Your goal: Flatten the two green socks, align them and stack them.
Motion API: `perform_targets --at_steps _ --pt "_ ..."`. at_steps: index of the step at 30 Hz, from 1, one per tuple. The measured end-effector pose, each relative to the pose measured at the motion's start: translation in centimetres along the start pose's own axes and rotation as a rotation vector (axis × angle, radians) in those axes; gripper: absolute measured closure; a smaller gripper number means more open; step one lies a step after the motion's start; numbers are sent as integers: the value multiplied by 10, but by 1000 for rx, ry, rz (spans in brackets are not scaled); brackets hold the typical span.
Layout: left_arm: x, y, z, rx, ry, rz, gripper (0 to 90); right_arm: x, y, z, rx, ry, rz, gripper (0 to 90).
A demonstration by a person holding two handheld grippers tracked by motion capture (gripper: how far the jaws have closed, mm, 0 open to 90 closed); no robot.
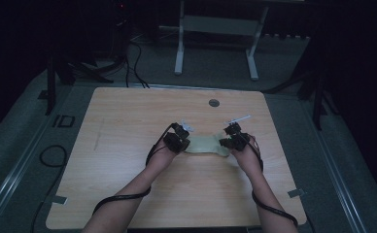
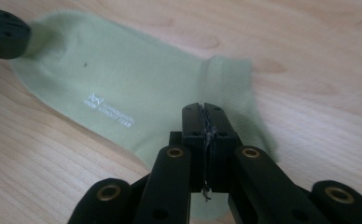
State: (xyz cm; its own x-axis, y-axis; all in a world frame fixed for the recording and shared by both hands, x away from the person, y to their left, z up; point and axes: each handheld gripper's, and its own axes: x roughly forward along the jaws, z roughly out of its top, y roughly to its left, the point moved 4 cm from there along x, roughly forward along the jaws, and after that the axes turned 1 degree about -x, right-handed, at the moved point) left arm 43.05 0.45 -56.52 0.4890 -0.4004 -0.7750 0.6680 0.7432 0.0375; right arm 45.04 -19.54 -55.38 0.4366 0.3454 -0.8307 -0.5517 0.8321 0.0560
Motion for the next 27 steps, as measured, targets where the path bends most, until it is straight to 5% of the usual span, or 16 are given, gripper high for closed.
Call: perform_targets --at_steps 6,7,15,27 --pt "12 9 -8 -19 39 12 880 13 2 -6 -5 40 8 890" --pt "12 14 -10 -55 32 -4 880 19 1 -8 -11 43 18 890" --pt "5 22 -18 -55 48 37 879 25 14 -1 -44 44 12 876" --pt "-6 34 -30 -87 39 30 834 33 32 10 -53 35 41 786"
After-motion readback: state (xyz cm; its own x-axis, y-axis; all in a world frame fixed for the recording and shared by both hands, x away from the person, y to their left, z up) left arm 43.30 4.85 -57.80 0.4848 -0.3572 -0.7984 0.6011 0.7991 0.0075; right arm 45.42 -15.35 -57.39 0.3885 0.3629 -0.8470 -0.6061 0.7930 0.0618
